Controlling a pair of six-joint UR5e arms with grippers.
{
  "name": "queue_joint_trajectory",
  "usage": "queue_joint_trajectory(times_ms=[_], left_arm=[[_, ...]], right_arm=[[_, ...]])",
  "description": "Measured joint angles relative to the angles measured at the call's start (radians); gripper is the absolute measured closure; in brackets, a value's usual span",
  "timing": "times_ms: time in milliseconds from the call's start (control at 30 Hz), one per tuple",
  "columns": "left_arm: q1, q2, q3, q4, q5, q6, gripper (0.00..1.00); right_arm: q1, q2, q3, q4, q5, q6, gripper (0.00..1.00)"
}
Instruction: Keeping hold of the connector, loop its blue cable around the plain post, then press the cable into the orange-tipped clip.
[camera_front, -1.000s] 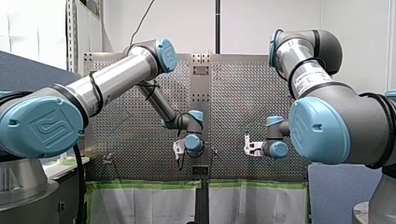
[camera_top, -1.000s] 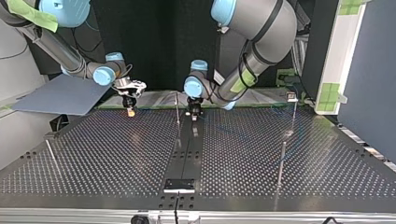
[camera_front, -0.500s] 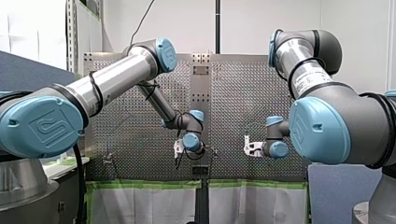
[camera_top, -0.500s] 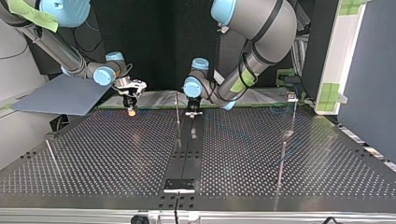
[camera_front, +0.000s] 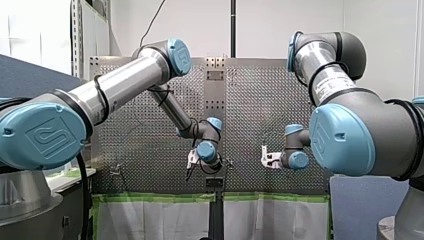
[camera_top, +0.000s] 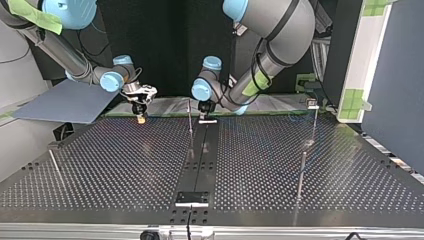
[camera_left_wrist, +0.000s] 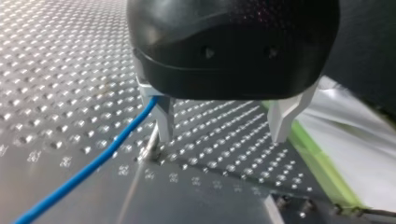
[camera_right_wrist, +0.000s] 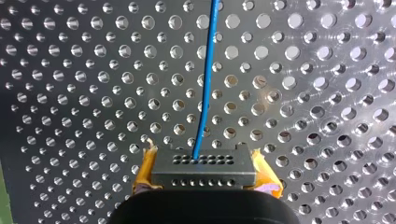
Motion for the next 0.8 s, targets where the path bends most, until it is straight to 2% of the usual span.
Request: queue_joint_trajectory(times_ms=[233,533,800], left_arm=[[-0.003,0.048,-0.060,0.034,0.007,0.010,0.01],[-0.023,0.065,-0.104,0.029,0.054,0.048,0.01],[-0.047,0.071,-0.127,0.041,0.064,0.061,0.01]], right_arm=[[0.000,0.000,0.000,0.003,0.000,-0.001,1.00],[0.000,0.000,0.000,0.010,0.000,-0.003,1.00],[0.000,0.000,0.000,0.011,0.000,-0.003,1.00]])
